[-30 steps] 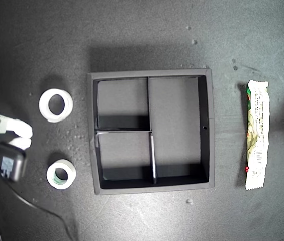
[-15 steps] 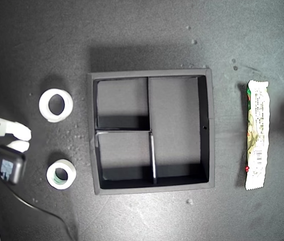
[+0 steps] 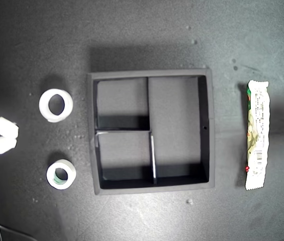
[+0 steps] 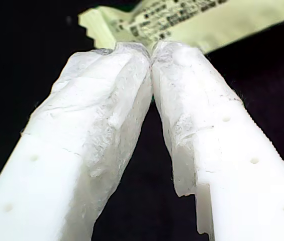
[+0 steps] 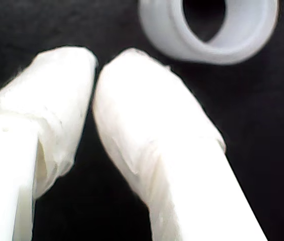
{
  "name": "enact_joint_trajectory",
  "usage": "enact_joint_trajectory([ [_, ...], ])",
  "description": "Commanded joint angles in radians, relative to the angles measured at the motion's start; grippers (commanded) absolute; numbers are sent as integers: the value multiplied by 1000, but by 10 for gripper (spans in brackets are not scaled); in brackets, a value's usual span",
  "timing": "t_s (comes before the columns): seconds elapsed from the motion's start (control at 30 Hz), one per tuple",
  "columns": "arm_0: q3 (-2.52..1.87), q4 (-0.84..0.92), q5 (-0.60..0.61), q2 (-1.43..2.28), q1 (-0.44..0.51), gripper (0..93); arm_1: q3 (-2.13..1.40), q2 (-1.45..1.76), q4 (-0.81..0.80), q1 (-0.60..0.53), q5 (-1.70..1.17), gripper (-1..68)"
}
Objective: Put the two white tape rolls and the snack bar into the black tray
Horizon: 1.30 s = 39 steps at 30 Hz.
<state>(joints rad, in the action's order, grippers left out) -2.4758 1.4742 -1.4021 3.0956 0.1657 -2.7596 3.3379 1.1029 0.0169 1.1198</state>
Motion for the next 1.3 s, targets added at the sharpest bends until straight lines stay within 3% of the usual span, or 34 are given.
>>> enact_joint_trajectory([
  [0.0, 187, -29, 61, -216, -26, 6, 123, -48, 21, 21, -54, -4],
  [0.2, 261, -155, 135, -425, -8, 41, 359, -422, -32, 12, -140, -4],
  [0.33, 308, -245, 176, -649, 40, 92, 627, -796, 20, -40, -215, 5],
  [0.47, 367, -245, 183, -828, 54, 116, 910, -1141, 189, -118, -288, 118],
  [0.6, 347, -245, 183, -900, 25, 130, 1043, -1358, 284, -179, -330, 170],
  [0.97, 213, -365, 256, -933, -117, 142, 1058, -1509, 288, -291, -342, 179],
  [1.27, 193, -445, 291, -1029, -147, 150, 1012, -1511, 264, -333, -341, 202],
])
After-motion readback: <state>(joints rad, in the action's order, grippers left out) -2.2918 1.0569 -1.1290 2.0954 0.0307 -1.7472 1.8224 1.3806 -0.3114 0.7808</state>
